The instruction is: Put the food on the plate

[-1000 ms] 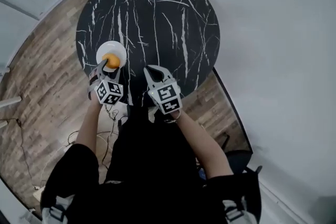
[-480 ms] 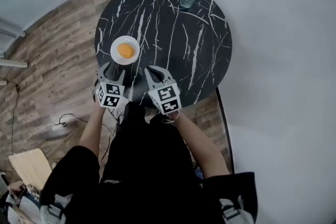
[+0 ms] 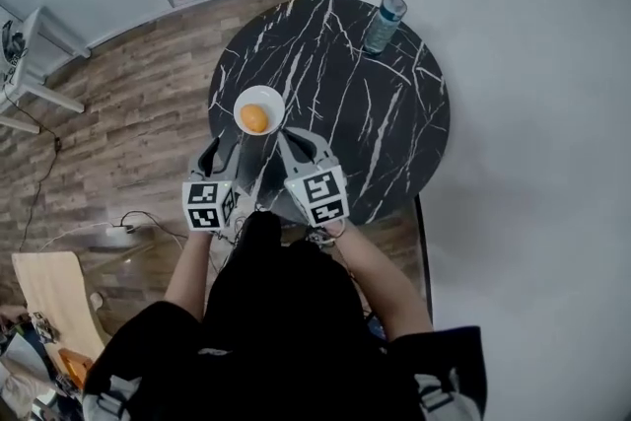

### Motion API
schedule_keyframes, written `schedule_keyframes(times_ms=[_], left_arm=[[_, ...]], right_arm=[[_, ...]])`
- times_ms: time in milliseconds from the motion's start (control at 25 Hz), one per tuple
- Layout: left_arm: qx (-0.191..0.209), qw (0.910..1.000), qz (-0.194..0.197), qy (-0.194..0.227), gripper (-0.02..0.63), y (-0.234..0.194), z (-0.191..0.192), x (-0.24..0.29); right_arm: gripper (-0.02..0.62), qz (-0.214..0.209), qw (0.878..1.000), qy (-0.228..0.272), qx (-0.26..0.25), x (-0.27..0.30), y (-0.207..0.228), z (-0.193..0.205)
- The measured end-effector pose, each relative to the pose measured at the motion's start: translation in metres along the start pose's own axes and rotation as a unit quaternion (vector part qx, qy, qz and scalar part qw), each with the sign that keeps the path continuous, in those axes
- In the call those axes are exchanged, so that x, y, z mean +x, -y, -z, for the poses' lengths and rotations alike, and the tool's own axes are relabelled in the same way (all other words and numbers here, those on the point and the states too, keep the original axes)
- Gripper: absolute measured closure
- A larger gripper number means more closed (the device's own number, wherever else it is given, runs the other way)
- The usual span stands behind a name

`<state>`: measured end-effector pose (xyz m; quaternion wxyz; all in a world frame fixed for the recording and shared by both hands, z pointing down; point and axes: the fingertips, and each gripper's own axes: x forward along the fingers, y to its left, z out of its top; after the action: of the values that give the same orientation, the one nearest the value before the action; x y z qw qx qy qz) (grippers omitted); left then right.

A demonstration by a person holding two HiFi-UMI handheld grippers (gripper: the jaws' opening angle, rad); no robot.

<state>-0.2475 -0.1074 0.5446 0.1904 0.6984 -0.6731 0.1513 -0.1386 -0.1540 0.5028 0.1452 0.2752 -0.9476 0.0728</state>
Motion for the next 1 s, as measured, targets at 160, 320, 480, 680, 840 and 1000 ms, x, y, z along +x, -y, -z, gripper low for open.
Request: schedule_keyframes(times_ms=[160,320,480,680,840,1000], left_arm=[[-0.026,0.9982,-0.034,0.041,0.560,0.004,-0.024,-0.027],[-0.037,0.9954,-0.053,0.070,0.605,0.008,-0.042,-0.043],[-0.048,0.9937,-0.053,0.087,0.606,0.024,-0.065,-0.062],[-0.020,0.9898,-0.058,0.129,0.606,0.038,-0.109,-0.081],[-0.004,0.9866,-0.056,0.153,0.606,0.044,-0.133,-0.094],[0.004,0.9850,-0.067,0.159,0.606,0.044,-0.136,-0.103]], right_arm=[[0.598,0.002,1.000,0.026,-0.016,-0.011,0.003,-0.031],[0.598,0.011,0.998,0.051,-0.044,-0.021,0.006,-0.058],[0.598,0.026,0.995,0.083,-0.041,-0.045,0.006,-0.085],[0.598,0.030,0.990,0.126,-0.059,-0.072,0.004,-0.117],[0.598,0.044,0.987,0.148,-0.052,-0.095,0.013,-0.133],[0.598,0.051,0.986,0.143,-0.062,-0.107,0.021,-0.134]])
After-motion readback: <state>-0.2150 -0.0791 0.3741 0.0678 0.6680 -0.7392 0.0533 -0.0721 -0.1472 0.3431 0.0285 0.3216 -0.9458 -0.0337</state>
